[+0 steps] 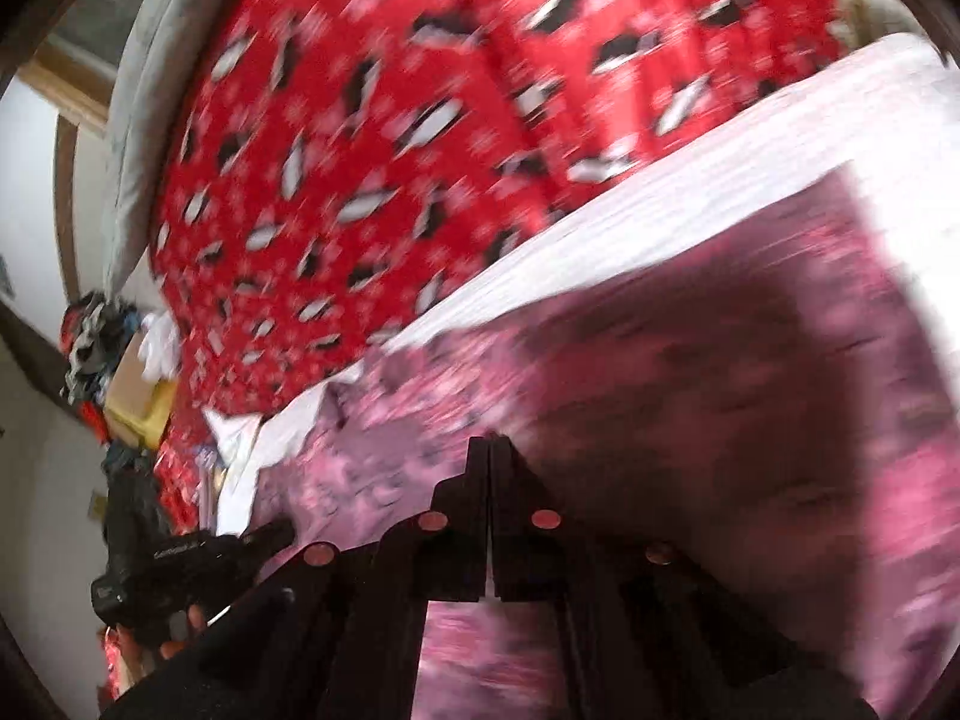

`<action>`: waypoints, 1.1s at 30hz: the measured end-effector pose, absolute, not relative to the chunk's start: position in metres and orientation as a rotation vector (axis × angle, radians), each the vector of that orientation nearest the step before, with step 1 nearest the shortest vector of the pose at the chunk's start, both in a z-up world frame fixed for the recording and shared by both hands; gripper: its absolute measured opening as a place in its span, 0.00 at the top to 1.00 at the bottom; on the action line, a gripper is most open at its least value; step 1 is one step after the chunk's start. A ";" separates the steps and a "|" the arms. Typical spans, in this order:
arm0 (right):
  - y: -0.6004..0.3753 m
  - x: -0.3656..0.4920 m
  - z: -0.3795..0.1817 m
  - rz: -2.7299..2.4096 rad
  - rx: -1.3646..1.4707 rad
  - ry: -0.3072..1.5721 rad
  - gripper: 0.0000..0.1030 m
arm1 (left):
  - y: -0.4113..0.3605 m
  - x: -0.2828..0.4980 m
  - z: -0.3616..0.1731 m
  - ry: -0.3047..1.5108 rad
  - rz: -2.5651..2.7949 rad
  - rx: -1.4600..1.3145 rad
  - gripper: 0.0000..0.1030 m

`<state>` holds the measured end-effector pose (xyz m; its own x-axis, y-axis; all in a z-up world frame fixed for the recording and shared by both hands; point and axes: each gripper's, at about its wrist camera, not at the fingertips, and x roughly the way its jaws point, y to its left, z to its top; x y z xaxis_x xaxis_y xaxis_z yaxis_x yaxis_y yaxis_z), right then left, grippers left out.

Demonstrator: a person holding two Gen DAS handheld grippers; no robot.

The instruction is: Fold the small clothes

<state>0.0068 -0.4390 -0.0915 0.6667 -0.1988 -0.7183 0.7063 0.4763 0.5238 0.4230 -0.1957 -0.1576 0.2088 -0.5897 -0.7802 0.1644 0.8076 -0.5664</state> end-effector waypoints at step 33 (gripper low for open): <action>-0.380 -0.091 -0.068 -0.518 0.794 0.755 0.64 | -0.045 0.324 -0.077 1.231 -0.319 -0.424 0.78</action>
